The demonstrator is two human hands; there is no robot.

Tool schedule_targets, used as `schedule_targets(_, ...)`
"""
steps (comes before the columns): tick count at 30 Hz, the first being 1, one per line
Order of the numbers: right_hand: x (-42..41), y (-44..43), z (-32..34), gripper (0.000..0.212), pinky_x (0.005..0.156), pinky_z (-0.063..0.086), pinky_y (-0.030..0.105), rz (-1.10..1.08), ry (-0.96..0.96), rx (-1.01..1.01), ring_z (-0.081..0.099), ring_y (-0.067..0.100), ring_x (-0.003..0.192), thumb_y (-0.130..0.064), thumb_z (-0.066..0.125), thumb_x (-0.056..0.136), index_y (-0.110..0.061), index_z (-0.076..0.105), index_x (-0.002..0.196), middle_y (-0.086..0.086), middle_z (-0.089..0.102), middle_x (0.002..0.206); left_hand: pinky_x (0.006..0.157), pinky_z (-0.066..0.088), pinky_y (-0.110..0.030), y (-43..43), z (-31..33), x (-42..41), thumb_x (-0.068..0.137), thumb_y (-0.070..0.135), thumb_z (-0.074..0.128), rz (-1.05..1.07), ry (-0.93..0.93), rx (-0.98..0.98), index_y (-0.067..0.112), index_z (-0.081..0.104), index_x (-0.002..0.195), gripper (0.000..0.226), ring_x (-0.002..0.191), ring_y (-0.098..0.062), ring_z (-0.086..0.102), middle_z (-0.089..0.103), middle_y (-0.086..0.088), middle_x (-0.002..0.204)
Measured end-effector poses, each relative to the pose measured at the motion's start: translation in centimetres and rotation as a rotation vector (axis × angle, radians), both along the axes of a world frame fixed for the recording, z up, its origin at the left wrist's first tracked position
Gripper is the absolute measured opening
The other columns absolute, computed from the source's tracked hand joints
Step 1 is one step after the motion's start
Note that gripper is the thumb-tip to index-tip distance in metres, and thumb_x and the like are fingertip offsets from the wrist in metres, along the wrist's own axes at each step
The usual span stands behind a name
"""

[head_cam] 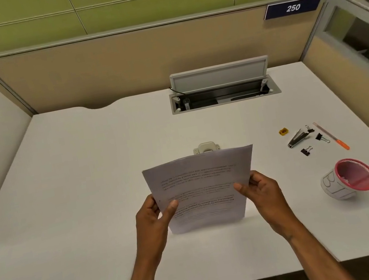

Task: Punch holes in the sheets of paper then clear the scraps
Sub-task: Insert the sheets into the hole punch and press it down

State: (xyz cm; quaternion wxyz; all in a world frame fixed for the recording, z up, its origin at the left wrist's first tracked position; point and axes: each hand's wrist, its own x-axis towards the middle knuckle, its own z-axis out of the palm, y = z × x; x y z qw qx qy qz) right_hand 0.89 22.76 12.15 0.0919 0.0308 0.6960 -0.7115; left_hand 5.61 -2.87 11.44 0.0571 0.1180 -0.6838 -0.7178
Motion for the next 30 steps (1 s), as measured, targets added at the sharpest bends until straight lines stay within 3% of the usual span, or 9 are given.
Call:
schedule_targets(6,0.2,-0.7,0.2,0.017,0.064,0.055,0.014,-0.097,0.022,-0.037,0.072,0.009,0.084,-0.037,0.070,0.081,-0.035,0.074,0.098,-0.008,0.077,0.098,0.077,0.053,-0.013,1.3,0.9,-0.2,0.090,0.034,0.061,0.016,0.022,0.076,0.036,0.071,0.106,0.020,0.100,-0.009,0.069,0.074,0.007,0.110)
schedule_targets(12,-0.1,-0.4,0.8,0.021,0.071,0.052,0.011,-0.106,0.065,-0.046,0.070,0.004,0.088,-0.021,0.065,0.090,-0.032,0.075,0.104,-0.008,0.077,0.099,0.080,0.052,-0.014,1.6,1.5,-0.5,0.085,0.030,0.066,0.076,0.055,0.114,0.032,0.072,0.105,0.021,0.099,-0.011,0.069,0.075,0.004,0.108)
schedule_targets(17,0.6,-0.1,1.3,0.020,0.073,0.052,0.012,-0.079,0.073,-0.071,0.069,0.004,0.091,-0.035,0.064,0.084,-0.036,0.075,0.101,-0.008,0.076,0.101,0.081,0.054,-0.016,1.6,1.9,-0.3,0.084,0.027,0.069,0.066,0.104,0.144,0.030,0.072,0.108,0.025,0.100,-0.011,0.069,0.074,0.003,0.110)
schedule_targets(25,1.0,-0.4,0.0,0.026,0.077,0.055,0.017,-0.026,0.018,-0.097,0.070,0.014,0.099,-0.033,0.069,0.080,-0.036,0.073,0.106,-0.005,0.075,0.108,0.086,0.056,-0.022,2.2,0.6,0.0,0.084,0.024,0.070,0.049,0.044,0.092,0.031,0.070,0.110,0.028,0.105,-0.016,0.068,0.074,0.003,0.112)
schedule_targets(30,0.4,-0.2,0.1,0.024,0.076,0.053,0.013,-0.055,0.048,-0.084,0.070,0.010,0.096,-0.038,0.070,0.081,-0.034,0.073,0.105,-0.006,0.076,0.105,0.081,0.054,-0.017,2.3,0.9,-0.5,0.091,0.021,0.066,0.063,0.050,0.058,0.034,0.070,0.109,0.023,0.101,-0.012,0.068,0.074,0.008,0.110)
